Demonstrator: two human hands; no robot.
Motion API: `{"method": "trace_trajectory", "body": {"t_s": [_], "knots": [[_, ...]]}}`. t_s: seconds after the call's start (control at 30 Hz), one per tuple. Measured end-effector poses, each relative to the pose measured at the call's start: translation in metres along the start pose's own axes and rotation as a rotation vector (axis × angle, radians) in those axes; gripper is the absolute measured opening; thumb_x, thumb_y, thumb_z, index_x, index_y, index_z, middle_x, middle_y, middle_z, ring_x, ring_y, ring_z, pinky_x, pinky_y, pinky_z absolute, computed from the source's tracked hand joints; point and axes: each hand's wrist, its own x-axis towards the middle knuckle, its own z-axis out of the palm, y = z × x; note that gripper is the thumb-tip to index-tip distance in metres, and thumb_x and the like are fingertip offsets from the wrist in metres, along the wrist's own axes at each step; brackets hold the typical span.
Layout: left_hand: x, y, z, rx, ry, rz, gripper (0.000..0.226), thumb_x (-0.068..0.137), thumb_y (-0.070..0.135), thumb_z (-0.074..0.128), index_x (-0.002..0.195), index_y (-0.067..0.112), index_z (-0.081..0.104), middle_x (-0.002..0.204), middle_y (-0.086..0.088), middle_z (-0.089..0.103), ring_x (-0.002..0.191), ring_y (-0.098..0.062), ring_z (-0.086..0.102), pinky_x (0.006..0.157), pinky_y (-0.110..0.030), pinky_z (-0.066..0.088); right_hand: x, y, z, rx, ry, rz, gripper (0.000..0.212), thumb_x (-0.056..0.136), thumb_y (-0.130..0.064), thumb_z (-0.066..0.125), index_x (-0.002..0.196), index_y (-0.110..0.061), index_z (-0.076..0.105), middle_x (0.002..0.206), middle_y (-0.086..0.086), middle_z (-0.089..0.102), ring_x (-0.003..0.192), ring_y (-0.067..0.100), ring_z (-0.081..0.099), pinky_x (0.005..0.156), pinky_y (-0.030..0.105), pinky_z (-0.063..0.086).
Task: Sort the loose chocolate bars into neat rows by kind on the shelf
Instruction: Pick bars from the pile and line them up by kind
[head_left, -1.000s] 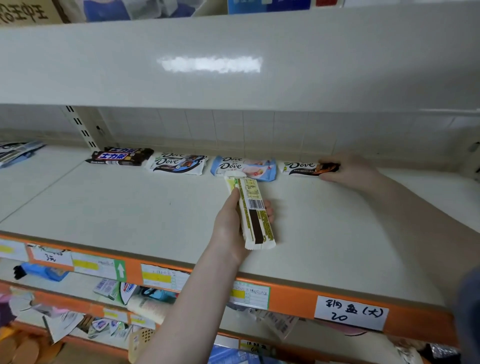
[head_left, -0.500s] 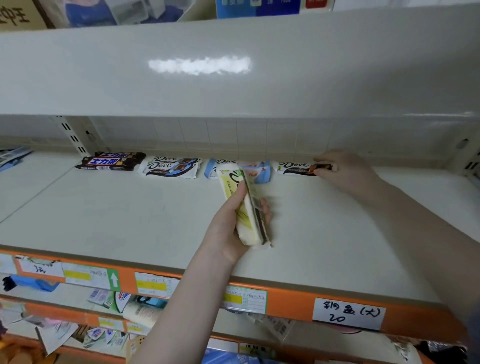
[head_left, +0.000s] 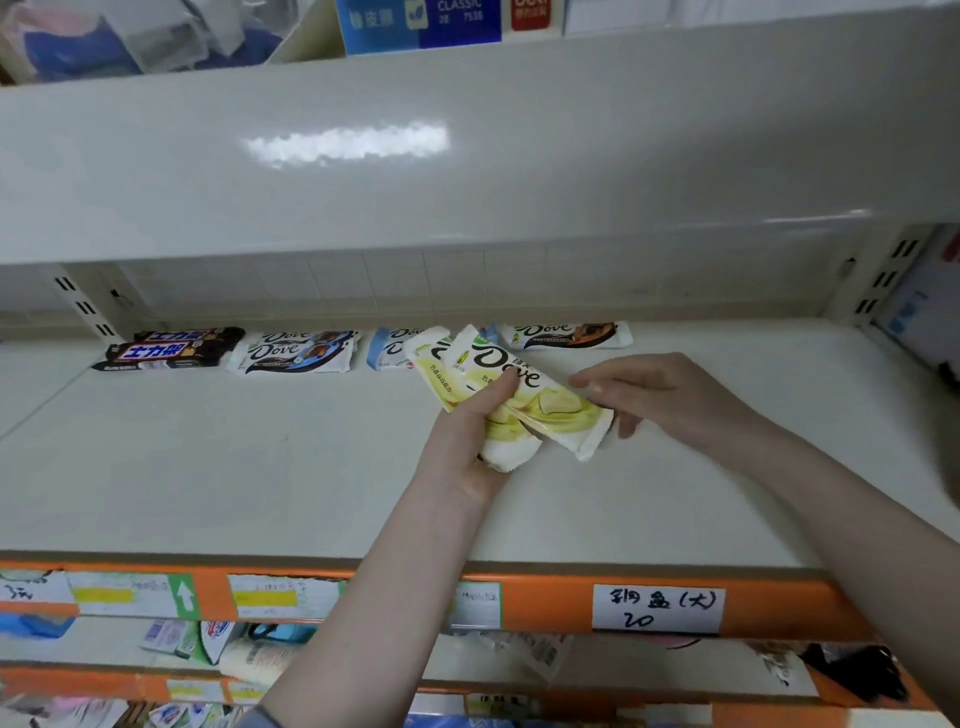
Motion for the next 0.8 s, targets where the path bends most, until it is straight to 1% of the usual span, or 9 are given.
{"method": "trace_trajectory", "body": {"t_s": [0.1, 0.2, 0.23, 0.3, 0.4, 0.5, 0.6, 0.67, 0.8], "knots": [[0.001, -0.003, 0.001, -0.005, -0.026, -0.008, 0.017, 0.085, 0.002, 0.059, 0.101, 0.006, 0.061, 0.083, -0.011, 0.071, 0.066, -0.023, 0.071, 0.057, -0.034, 0.059, -0.004, -0.002, 0.001, -0.006, -0.057, 0.009, 0.029, 0.079, -0.003, 0.066, 0.102, -0.021, 0.067, 0.083, 0.001, 0.072, 0.059, 0.004, 0.062, 0.055, 0.014, 0.049], [0.002, -0.003, -0.001, -0.008, 0.010, -0.005, 0.010, 0.083, 0.004, 0.062, 0.092, 0.008, 0.063, 0.081, -0.008, 0.071, 0.069, -0.020, 0.070, 0.072, -0.035, 0.058, -0.006, 0.000, -0.002, -0.010, -0.020, 0.011, 0.031, 0.079, 0.003, 0.064, 0.103, -0.018, 0.067, 0.087, 0.001, 0.071, 0.067, 0.005, 0.065, 0.057, 0.013, 0.049], [0.002, -0.001, -0.002, 0.000, 0.019, 0.001, 0.007, 0.083, 0.004, 0.062, 0.088, 0.008, 0.063, 0.077, -0.008, 0.072, 0.066, -0.019, 0.069, 0.070, -0.035, 0.058, -0.006, 0.001, -0.005, -0.017, 0.019, 0.004, 0.030, 0.080, 0.003, 0.063, 0.101, -0.019, 0.068, 0.091, 0.003, 0.071, 0.071, 0.009, 0.065, 0.058, 0.013, 0.049], [0.001, 0.001, -0.002, 0.033, 0.023, 0.010, 0.006, 0.083, 0.000, 0.061, 0.080, 0.006, 0.062, 0.067, -0.008, 0.071, 0.056, -0.018, 0.068, 0.057, -0.033, 0.059, -0.006, 0.004, -0.009, -0.120, 0.104, -0.026, 0.028, 0.081, -0.001, 0.063, 0.096, -0.024, 0.069, 0.096, 0.005, 0.071, 0.075, 0.021, 0.062, 0.063, 0.018, 0.045], [-0.001, -0.001, 0.001, -0.024, -0.006, -0.006, 0.012, 0.083, -0.007, 0.056, 0.078, 0.003, 0.058, 0.065, -0.011, 0.069, 0.055, -0.022, 0.068, 0.054, -0.031, 0.056, -0.007, 0.006, -0.006, -0.282, 0.155, -0.054, 0.021, 0.081, -0.017, 0.065, 0.099, -0.026, 0.070, 0.094, -0.007, 0.066, 0.085, 0.013, 0.058, 0.069, 0.016, 0.041], [-0.001, -0.008, 0.007, -0.086, -0.046, -0.051, 0.012, 0.083, -0.011, 0.053, 0.080, 0.000, 0.057, 0.064, -0.013, 0.066, 0.054, -0.024, 0.066, 0.053, -0.029, 0.055, -0.010, 0.004, 0.002, -0.507, 0.169, -0.113, 0.042, 0.074, -0.033, 0.071, 0.115, -0.024, 0.063, 0.105, -0.006, 0.063, 0.101, 0.011, 0.054, 0.085, 0.023, 0.038], [0.000, -0.014, 0.009, -0.119, -0.078, -0.083, 0.012, 0.083, -0.011, 0.052, 0.080, -0.001, 0.058, 0.067, -0.015, 0.067, 0.056, -0.025, 0.067, 0.053, -0.030, 0.055, -0.011, 0.004, 0.001, -0.729, 0.148, -0.186, 0.052, 0.075, -0.039, 0.069, 0.123, -0.024, 0.057, 0.115, -0.003, 0.060, 0.109, 0.015, 0.048, 0.085, 0.020, 0.029], [0.000, -0.017, 0.010, -0.041, -0.090, -0.077, 0.010, 0.083, -0.010, 0.053, 0.087, -0.003, 0.060, 0.072, -0.016, 0.069, 0.057, -0.024, 0.068, 0.052, -0.029, 0.055, -0.012, 0.006, -0.001, -0.761, 0.150, -0.198, 0.050, 0.076, -0.036, 0.068, 0.124, -0.023, 0.056, 0.116, -0.003, 0.059, 0.111, 0.015, 0.047, 0.083, 0.018, 0.026], [0.004, -0.022, 0.011, 0.284, -0.081, -0.016, 0.017, 0.084, 0.002, 0.060, 0.101, -0.001, 0.060, 0.069, -0.012, 0.070, 0.051, -0.020, 0.065, 0.050, -0.027, 0.056, -0.014, 0.013, -0.016, -0.846, 0.178, -0.226, 0.046, 0.076, -0.028, 0.068, 0.120, -0.016, 0.059, 0.116, -0.001, 0.061, 0.111, 0.019, 0.050, 0.085, 0.021, 0.031]]}}
